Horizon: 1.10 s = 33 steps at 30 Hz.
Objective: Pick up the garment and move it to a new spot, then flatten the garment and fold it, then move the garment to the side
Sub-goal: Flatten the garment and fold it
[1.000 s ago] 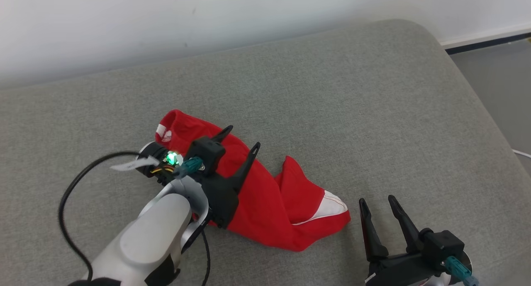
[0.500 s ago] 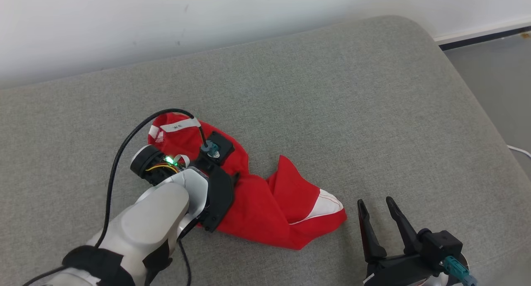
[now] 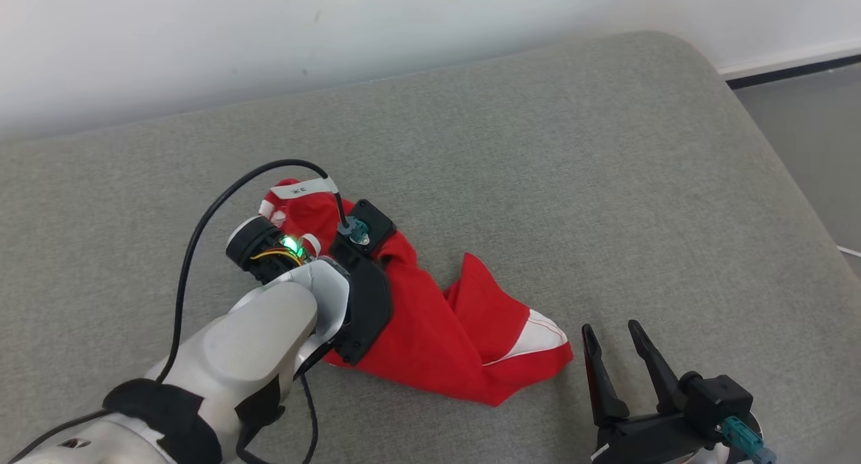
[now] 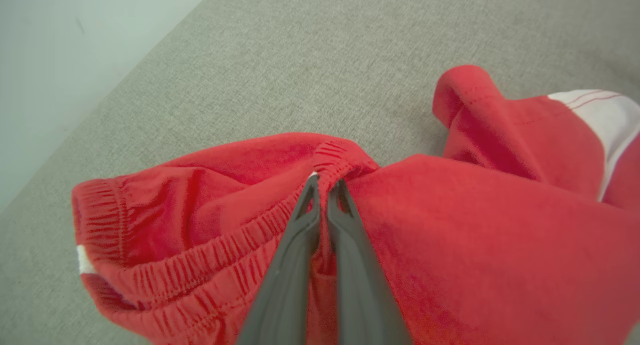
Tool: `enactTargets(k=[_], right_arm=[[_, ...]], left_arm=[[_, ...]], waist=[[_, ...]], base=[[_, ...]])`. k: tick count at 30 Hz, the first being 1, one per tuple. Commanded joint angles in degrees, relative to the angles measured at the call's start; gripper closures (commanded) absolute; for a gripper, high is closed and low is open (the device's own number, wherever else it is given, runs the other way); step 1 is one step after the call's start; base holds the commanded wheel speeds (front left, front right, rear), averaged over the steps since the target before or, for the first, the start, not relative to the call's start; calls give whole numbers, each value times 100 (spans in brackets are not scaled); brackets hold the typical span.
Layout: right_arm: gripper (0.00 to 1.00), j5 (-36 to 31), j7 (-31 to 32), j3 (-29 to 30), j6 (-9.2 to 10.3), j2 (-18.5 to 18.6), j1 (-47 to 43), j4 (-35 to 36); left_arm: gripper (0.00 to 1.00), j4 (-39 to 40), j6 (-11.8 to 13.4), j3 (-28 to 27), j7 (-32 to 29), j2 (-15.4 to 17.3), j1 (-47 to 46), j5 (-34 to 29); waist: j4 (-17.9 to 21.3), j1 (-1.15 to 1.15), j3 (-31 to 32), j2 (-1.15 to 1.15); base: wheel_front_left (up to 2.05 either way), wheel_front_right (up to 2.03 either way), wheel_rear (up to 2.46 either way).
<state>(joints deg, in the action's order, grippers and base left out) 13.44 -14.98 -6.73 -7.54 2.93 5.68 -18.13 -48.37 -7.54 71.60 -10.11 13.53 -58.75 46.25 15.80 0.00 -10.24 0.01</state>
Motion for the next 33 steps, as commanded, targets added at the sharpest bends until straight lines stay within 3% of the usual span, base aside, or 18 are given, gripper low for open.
enactTargets(k=[1, 10, 15, 20, 24, 25, 29, 33], right_arm=[[0, -9, -26, 23, 11, -6, -74, 10], [0, -122, -26, 126, 11, -6, -140, 46], [0, -149, -26, 140, 11, -4, -264, 55], [0, -144, -26, 143, 11, -1, -370, 48], [0, -170, -26, 150, 11, -5, -393, 85], [0, -192, -26, 182, 11, -2, -405, 69], [0, -239, -26, 163, 11, -6, -390, 25], [0, -246, -26, 146, 11, -5, -384, -18]], left_arm=[[100, 40, 12, -14, 173, -24, -49, 92], [100, 243, 119, -177, 1323, -132, -100, 108], [100, 594, 602, -511, 2229, 49, 478, 203], [100, 1305, 1211, -998, 2525, 425, 1420, 334], [100, 2357, 1649, -1818, 2534, 729, 2382, 65], [100, 2800, 1777, -2153, 2532, 811, 2999, -182], [100, 3216, 1820, -2755, 2534, 715, 3975, -457], [100, 3094, 1663, -3070, 2535, 532, 4660, -603]], waist=[[-130, 0, 46, -1], [-646, 0, 202, -1], [-930, 0, 316, -1], [-1129, 0, 370, -1], [-1249, 0, 355, -1], [-1298, 0, 352, -1], [-1353, 0, 389, -1], [-1394, 0, 453, -1]], base=[[0, 0, 0], [0, 0, 0], [0, 0, 0], [0, 0, 0], [0, 0, 0], [0, 0, 0], [0, 0, 0], [0, 0, 0]])
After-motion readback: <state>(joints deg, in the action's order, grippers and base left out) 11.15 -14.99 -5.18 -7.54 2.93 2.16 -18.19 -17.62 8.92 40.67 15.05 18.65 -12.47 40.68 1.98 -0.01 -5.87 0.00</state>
